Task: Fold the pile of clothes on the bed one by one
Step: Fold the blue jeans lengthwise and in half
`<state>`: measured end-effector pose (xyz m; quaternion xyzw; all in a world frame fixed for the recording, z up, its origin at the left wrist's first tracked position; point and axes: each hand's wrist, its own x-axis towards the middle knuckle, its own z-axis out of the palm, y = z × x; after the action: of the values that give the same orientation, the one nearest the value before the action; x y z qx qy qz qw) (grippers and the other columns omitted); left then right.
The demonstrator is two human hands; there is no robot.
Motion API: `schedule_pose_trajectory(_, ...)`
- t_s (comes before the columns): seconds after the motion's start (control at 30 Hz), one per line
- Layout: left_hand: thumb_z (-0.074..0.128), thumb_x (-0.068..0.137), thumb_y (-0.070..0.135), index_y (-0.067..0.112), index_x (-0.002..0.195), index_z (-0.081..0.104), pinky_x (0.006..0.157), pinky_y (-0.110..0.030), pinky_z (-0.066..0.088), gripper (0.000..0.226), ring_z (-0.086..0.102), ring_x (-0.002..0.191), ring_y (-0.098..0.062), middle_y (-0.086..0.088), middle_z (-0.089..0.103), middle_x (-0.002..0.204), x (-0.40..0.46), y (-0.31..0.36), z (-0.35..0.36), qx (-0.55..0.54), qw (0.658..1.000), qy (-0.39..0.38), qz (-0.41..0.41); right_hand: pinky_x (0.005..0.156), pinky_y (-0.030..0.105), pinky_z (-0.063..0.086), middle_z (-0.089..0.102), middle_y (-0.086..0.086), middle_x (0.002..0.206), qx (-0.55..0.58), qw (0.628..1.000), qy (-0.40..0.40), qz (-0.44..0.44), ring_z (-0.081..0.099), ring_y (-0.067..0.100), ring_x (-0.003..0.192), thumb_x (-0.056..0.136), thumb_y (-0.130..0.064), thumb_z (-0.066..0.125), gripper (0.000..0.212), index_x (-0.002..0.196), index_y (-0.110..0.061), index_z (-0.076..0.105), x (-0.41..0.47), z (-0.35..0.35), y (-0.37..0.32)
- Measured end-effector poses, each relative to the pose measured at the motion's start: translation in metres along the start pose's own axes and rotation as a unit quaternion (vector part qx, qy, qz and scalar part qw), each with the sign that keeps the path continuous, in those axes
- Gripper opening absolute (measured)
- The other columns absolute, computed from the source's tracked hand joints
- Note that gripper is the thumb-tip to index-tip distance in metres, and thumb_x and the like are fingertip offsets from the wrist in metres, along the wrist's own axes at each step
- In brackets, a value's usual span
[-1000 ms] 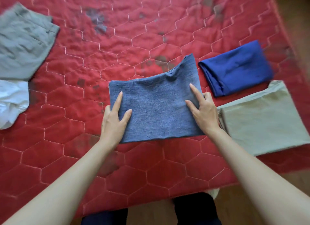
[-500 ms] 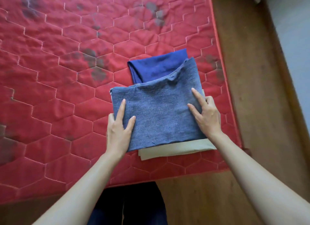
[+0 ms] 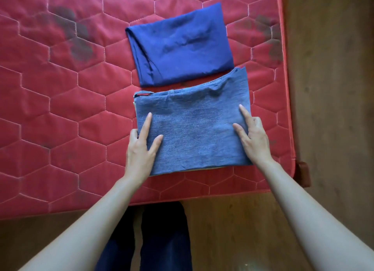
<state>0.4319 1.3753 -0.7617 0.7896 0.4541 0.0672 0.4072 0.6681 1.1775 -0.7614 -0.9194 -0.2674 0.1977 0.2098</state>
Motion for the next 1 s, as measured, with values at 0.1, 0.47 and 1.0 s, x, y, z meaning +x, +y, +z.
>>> schedule_pose_trajectory(0.1, 0.053, 0.095, 0.039, 0.049, 0.147, 0.013, 0.084, -0.024, 0.032, 0.067, 0.043, 0.086, -0.015, -0.003, 0.04, 0.099, 0.001, -0.006, 0.007, 0.021, 1.0, -0.013, -0.019, 0.077, 0.035, 0.041, 0.04, 0.002, 0.103, -0.002, 0.999, -0.026, 0.026, 0.052, 0.023, 0.087, 0.098, -0.042, 0.048, 0.056, 0.149, -0.043, 0.024, 0.005, 0.013, 0.013)
schedule_pose_trajectory(0.47, 0.058, 0.095, 0.027, 0.031, 0.15, 0.027, 0.085, -0.01, 0.028, 0.064, 0.041, 0.089, -0.003, -0.004, 0.045, 0.102, -0.022, 0.018, 0.002, -0.012, 0.999, 0.038, 0.035, 0.062, 0.035, 0.046, 0.038, -0.003, 0.098, 0.023, 0.996, 0.083, -0.024, 0.045, 0.013, 0.073, 0.096, -0.026, 0.056, 0.054, 0.146, -0.033, 0.037, -0.01, 0.003, 0.006)
schedule_pose_trajectory(1.0, 0.039, 0.095, 0.039, 0.017, 0.151, 0.026, 0.117, -0.052, 0.002, 0.062, 0.006, 0.148, -0.032, -0.017, 0.008, 0.16, -0.008, 0.011, 0.019, 0.321, 0.938, 0.034, 0.126, 0.115, 0.049, 0.022, 0.023, 0.02, 0.156, -0.149, 0.983, 0.104, -0.03, 0.022, 0.035, 0.144, 0.099, -0.035, 0.043, 0.051, 0.148, -0.022, 0.038, 0.002, 0.028, -0.01)
